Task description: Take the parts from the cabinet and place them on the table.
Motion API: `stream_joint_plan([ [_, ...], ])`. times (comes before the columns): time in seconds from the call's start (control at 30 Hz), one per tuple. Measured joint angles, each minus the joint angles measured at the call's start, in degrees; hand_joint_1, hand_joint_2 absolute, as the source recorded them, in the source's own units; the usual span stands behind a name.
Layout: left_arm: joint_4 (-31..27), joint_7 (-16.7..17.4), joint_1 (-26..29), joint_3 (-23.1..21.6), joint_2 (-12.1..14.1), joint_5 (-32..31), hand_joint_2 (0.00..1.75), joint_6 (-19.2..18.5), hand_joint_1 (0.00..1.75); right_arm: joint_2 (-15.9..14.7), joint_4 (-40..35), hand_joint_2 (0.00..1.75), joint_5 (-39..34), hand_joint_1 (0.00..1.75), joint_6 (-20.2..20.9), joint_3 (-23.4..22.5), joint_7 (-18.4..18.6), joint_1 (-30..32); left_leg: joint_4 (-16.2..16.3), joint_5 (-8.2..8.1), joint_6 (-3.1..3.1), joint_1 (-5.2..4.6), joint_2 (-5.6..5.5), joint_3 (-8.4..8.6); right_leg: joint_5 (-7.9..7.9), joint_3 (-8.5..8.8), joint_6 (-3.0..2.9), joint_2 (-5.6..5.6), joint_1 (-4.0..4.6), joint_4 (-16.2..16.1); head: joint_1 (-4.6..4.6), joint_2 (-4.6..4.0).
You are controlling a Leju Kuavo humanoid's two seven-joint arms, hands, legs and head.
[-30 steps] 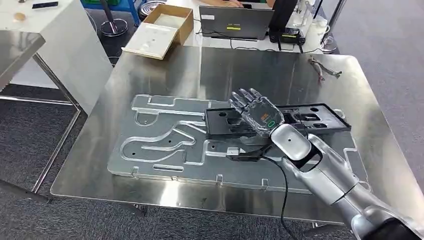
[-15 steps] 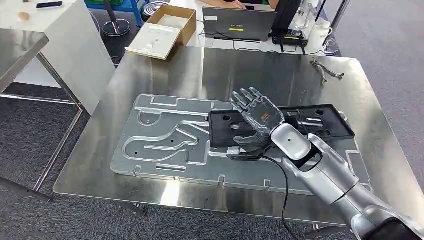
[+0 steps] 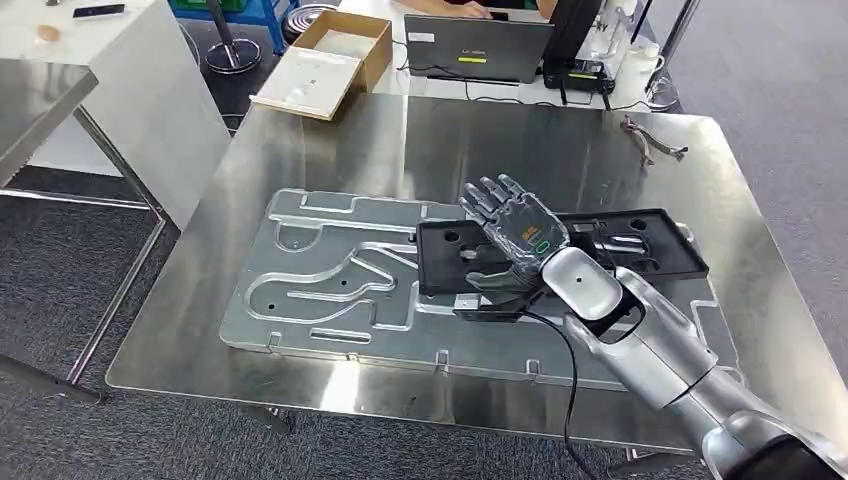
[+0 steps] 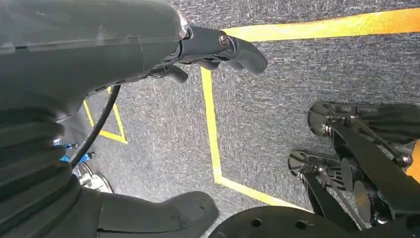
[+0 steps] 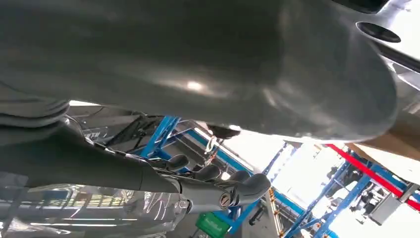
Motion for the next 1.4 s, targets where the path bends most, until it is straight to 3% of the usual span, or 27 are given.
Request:
stream_joint_plan([
  [0.07,0.00,0.40,0.01,-0.06,-0.02,-1.84,0.00,0.00,0.00,0.00,-0.23,0.00,-0.02,0.00,-1.57,0.00,-0.37,0.15,0.01,0.00,0.00,0.00,0.00,0.01,0.00,0.00,0.00,0.00,-0.01,0.00,0.00,0.00],
  [0.27,0.00,0.37,1.04,-2.14,0.00,-4.70,0.00,0.04,0.00,0.00,-6.82,0.00,0.00,0.00,-3.19,-0.04,-1.07,2.70,0.46,-0.45,0.83,-0.52,0.16,0.26,-0.03,0.39,1.03,0.23,-0.56,-0.28,0.00,0.00],
  [0.3,0.00,0.37,1.14,-2.69,0.00,-4.79,0.00,0.04,0.00,0.00,-7.61,0.00,0.07,0.00,-3.23,-0.07,-1.07,2.98,-0.33,-0.13,1.19,-0.01,0.29,0.63,-0.24,0.45,1.26,0.33,-0.33,-0.13,0.00,0.00],
  [0.33,0.00,0.39,1.21,-3.19,-0.11,-4.83,0.00,0.04,0.00,0.17,-8.26,0.00,0.24,0.00,-3.34,-0.09,-1.07,3.43,-0.72,0.11,1.40,0.15,0.46,0.99,-1.33,0.33,1.22,0.75,-0.63,0.83,0.02,0.00],
  [0.37,0.00,0.44,1.24,-3.59,-0.13,-4.83,0.00,0.04,0.00,0.33,-8.79,0.00,0.35,0.00,-3.43,-0.20,-1.07,3.73,-0.88,0.21,1.80,0.19,0.71,1.09,-3.55,-0.83,1.23,1.30,-0.61,3.62,0.00,0.00],
  [0.43,0.00,0.52,1.26,-4.35,-0.17,-4.83,0.00,0.07,0.00,0.42,-9.27,0.00,0.39,0.00,-3.50,-0.33,-1.05,4.48,-0.85,0.20,1.90,0.17,0.90,0.97,-8.11,-4.80,1.30,1.72,-0.70,12.42,0.00,0.00],
  [0.47,0.00,0.52,1.28,-4.50,-0.17,-4.83,0.00,0.07,0.00,0.42,-9.33,0.00,0.42,0.00,-3.50,-0.33,-1.05,4.98,-0.82,0.22,1.88,0.17,0.98,0.87,-9.27,-6.46,1.40,1.73,-0.71,15.91,0.02,0.00],
  [0.5,0.00,0.55,1.32,-4.61,-0.17,-4.83,0.00,0.07,0.00,0.42,-9.44,0.00,0.42,0.00,-3.50,-0.33,-1.05,5.42,-0.69,0.25,1.83,0.17,1.06,0.73,-8.96,-7.12,1.47,1.73,-0.79,17.30,0.02,0.00],
  [0.53,0.00,0.61,1.37,-4.78,-0.17,-4.83,0.00,0.07,0.00,0.42,-9.60,0.00,0.46,0.00,-3.50,-0.33,-1.05,5.61,-0.51,0.29,1.76,0.18,1.09,0.59,-7.38,-6.53,1.51,1.71,-0.95,16.11,0.00,0.00],
  [0.6,0.00,0.87,1.37,-5.47,-0.31,-4.83,0.00,0.07,0.00,0.42,-10.03,0.00,0.70,0.00,-3.61,-0.48,-0.83,5.62,0.09,0.38,1.46,0.19,1.21,0.16,-2.36,-2.18,1.38,1.60,-1.21,7.73,0.00,0.00],
  [0.63,0.00,0.96,1.37,-5.95,-0.37,-4.83,0.00,0.09,0.00,0.42,-10.30,0.00,1.01,0.00,-3.74,-0.70,-0.61,5.62,0.47,0.43,1.15,0.19,1.22,-0.08,-0.93,0.47,1.23,1.18,-1.22,2.90,0.00,0.00],
  [0.67,0.00,1.01,1.44,-6.36,-0.37,-4.83,0.00,0.18,0.00,0.44,-10.54,0.00,1.29,0.00,-3.89,-1.01,-0.48,5.68,0.67,0.53,0.70,-0.02,1.16,-0.48,-1.52,1.08,0.97,1.02,-0.84,1.52,0.00,0.00],
  [0.7,0.00,1.01,1.60,-6.91,-0.44,-4.85,0.00,0.20,0.00,0.48,-10.84,0.00,1.49,0.00,-4.13,-1.29,-0.33,5.99,0.66,0.81,0.25,0.02,1.21,-0.41,-0.46,0.31,0.57,1.27,-0.58,2.13,0.00,0.00],
  [0.77,-0.02,1.01,2.06,-8.18,-0.46,-4.85,0.00,0.22,0.00,0.48,-11.30,0.00,1.92,0.00,-4.42,-1.90,-0.11,6.58,0.38,1.57,-0.70,0.15,1.24,-0.62,-0.53,0.00,-0.09,1.56,-0.36,1.55,0.02,0.00],
  [0.8,-0.02,0.96,2.27,-8.72,-0.48,-4.85,0.00,0.22,0.00,0.48,-11.56,0.00,2.06,0.00,-4.55,-2.12,-0.07,7.03,0.34,1.85,-1.09,0.04,1.22,-0.77,-0.05,-0.23,-0.52,1.56,-0.70,1.27,0.00,0.00],
  [0.83,-0.04,0.83,2.51,-9.35,-0.48,-4.85,0.00,0.22,0.00,0.48,-11.89,0.00,2.23,0.00,-4.92,-2.32,-0.04,7.39,1.08,1.00,-1.41,0.42,1.21,-1.20,0.66,-0.59,-0.96,1.14,-0.99,1.04,0.04,0.00],
  [0.9,-0.04,0.55,2.92,-10.78,-0.61,-4.85,0.00,0.22,0.00,0.31,-12.66,0.00,2.23,0.00,-5.37,-3.06,-0.04,8.72,6.63,-6.01,-2.29,0.56,1.48,-2.86,1.67,-1.79,-1.68,1.17,-0.97,1.00,0.00,0.00],
  [0.97,-0.04,0.35,3.10,-12.37,-0.63,-4.87,0.00,0.41,0.00,0.31,-13.59,0.00,2.03,0.00,-6.14,-3.71,-0.33,10.28,14.99,-11.34,-2.95,0.85,1.56,-4.60,2.67,-3.22,-1.62,1.18,-0.93,1.13,-0.02,0.00],
  [1.0,-0.04,0.28,3.12,-13.10,-0.63,-4.87,0.00,0.50,0.00,0.31,-14.18,0.00,2.08,0.00,-7.07,-4.04,-0.50,11.32,17.09,-11.71,-3.16,0.96,1.58,-4.45,3.12,-3.95,-1.54,1.18,-0.95,1.26,0.00,0.00],
  [1.03,-0.04,0.22,3.23,-13.85,-0.63,-4.87,0.00,0.57,0.00,0.31,-15.01,0.00,2.27,0.00,-8.06,-4.39,-0.57,12.41,16.61,-10.75,-3.30,1.09,1.62,-3.14,3.49,-4.64,-1.39,1.18,-1.00,1.42,-0.02,0.00],
  [1.1,-0.04,0.22,3.59,-15.41,-0.61,-4.87,0.00,0.87,0.00,0.31,-16.64,0.00,2.36,0.00,-9.66,-4.96,-0.74,14.19,9.93,-7.49,-3.34,1.27,1.64,2.41,4.05,-5.82,-1.04,1.31,-1.16,1.87,0.00,0.00],
  [1.13,-0.04,0.26,3.67,-16.37,-0.61,-4.87,0.00,1.00,0.00,0.31,-17.58,0.00,2.36,0.00,-10.28,-5.46,-0.88,14.88,4.64,-6.58,-3.20,1.33,1.51,6.36,4.34,-6.21,-0.73,1.44,-1.23,2.08,-0.02,0.00],
  [1.17,-0.04,0.39,3.67,-17.02,-0.61,-4.89,0.00,1.03,0.00,0.29,-18.68,0.00,2.36,0.00,-10.75,-5.90,-1.14,15.44,0.25,-8.34,-2.78,1.27,1.16,8.83,4.64,-6.53,-0.36,1.53,-1.17,2.15,-0.02,0.00],
  [1.3,-0.04,0.68,3.99,-18.65,-0.61,-4.87,0.00,1.05,0.00,0.28,-20.96,0.00,2.49,0.00,-11.52,-6.64,-1.60,17.17,-0.29,-7.09,-1.07,0.67,1.42,8.42,6.32,-6.46,1.31,2.03,-1.19,1.51,0.00,0.00],
  [1.33,-0.04,0.68,3.98,-18.84,-0.61,-4.87,0.00,1.05,0.00,0.31,-21.27,0.00,2.51,0.00,-11.58,-6.89,-1.66,17.54,-1.05,-6.14,-0.26,1.28,1.76,8.24,6.00,-6.76,1.61,2.14,-1.32,1.85,0.00,0.00],
  [1.37,-0.04,0.72,3.89,-19.04,-0.61,-4.87,0.00,1.05,0.00,0.39,-21.55,0.00,2.51,0.00,-11.69,-7.10,-1.66,17.80,-1.13,-5.46,0.20,1.07,2.04,7.89,3.59,-7.45,1.60,2.16,-1.27,3.18,0.02,0.00],
  [1.4,-0.02,0.81,3.92,-19.51,-0.61,-4.87,0.00,1.05,0.00,0.39,-21.77,0.00,2.51,0.00,-11.87,-7.30,-1.68,18.04,-1.12,-4.98,0.79,1.01,2.20,7.09,0.02,-8.49,1.50,2.17,-1.27,6.32,0.00,0.00],
])
